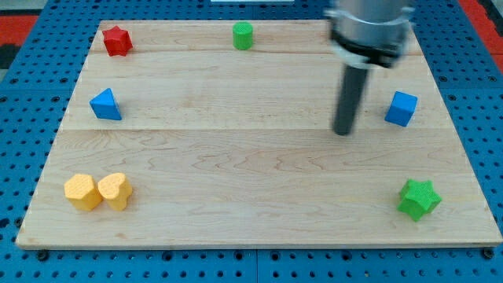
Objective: Move green star towards up
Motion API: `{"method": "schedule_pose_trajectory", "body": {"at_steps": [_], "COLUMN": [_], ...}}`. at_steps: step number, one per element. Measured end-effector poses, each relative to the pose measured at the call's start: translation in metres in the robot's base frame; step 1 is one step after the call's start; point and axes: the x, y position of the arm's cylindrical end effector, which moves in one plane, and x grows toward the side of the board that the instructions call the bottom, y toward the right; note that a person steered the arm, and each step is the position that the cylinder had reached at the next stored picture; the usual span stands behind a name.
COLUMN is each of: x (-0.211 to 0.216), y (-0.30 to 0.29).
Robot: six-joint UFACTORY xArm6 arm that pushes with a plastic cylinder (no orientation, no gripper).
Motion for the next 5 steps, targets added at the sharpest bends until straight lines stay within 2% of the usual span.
{"method": "schedule_pose_trajectory", "body": {"at_steps": [1,2,3,4,5], "x": [0.067,0.092,0.126,0.081,0.024], "y": [0.087,0.095,0.057,-0.002,-0.096]}}
